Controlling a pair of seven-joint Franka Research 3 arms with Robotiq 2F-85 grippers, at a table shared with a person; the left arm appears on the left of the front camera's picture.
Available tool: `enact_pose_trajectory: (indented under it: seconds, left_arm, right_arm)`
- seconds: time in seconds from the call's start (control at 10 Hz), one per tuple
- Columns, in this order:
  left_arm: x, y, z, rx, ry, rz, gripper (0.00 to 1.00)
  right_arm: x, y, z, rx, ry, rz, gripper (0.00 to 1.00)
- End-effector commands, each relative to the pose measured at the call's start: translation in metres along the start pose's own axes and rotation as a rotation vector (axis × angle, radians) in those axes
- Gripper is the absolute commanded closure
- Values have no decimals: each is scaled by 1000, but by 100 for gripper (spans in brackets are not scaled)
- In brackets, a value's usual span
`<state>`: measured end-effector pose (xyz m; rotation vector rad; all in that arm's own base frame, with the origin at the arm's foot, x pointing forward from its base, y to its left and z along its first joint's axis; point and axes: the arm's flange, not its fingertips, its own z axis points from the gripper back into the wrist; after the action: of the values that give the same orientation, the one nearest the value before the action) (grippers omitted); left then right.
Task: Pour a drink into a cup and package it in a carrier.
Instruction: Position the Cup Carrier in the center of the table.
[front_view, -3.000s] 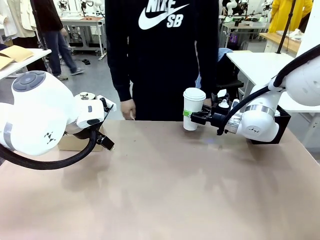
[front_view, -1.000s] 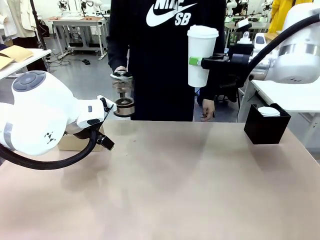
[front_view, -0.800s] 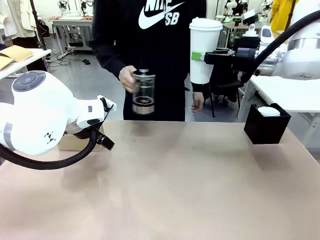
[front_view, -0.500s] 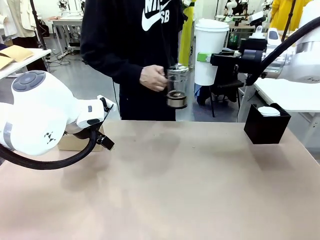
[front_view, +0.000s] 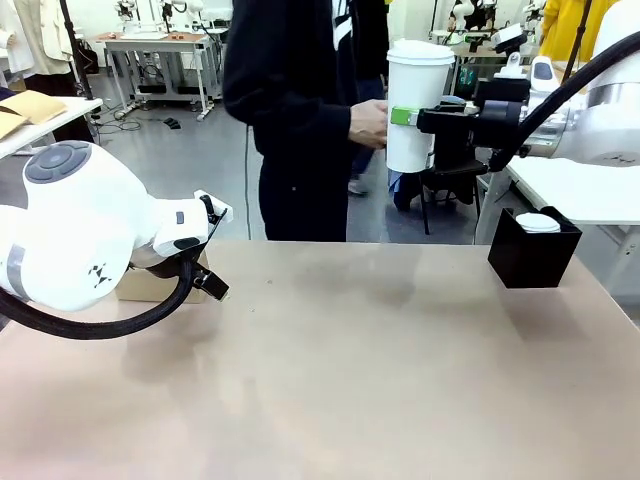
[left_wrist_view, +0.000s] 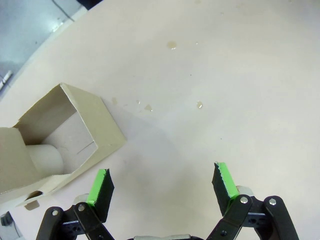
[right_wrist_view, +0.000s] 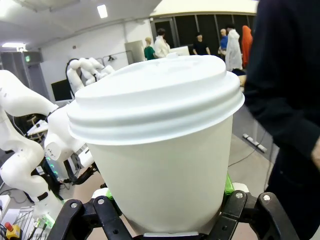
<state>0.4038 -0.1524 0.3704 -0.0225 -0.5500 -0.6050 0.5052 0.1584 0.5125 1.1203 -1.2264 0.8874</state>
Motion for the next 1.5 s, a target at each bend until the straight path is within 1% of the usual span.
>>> enact_pose_trajectory:
  seconds: [0.0,0.3,0.4,0.6,0.7,0.8,0.9,1.0,1.1,1.3,1.4]
  left_arm:
    - [0,0,0,-2,-1,1,0]
    - [0,0,0,0,0,0,0]
    - [7,7,18,5,4,36,0]
    - [30,15,68,-15,20,107,0]
    - [45,20,93,-20,41,125,0]
    - [56,26,116,7,69,156,0]
    - [68,38,136,43,91,210,0]
    - [82,59,150,74,102,276,0]
    - [92,77,155,88,123,323,0]
    - [107,111,150,110,161,410,0]
    - [112,128,141,121,182,457,0]
  right_arm:
    - [5,-1,-3,-12,3,9,19]
    - [5,-1,-3,-12,3,9,19]
    - [5,-1,-3,-12,3,9,19]
    - [5,-1,-3,-12,3,9,19]
    - [5,-1,-3,-12,3,9,19]
    - [5,-1,-3,-12,3,9,19]
    - [5,-1,-3,-12,3,9,19]
    - [5,-1,-3,-12,3,9,19]
    - [5,-1,-3,-12,3,9,19]
    - [5,-1,-3,-12,3,9,19]
    - [5,-1,-3,-12,3,9,19]
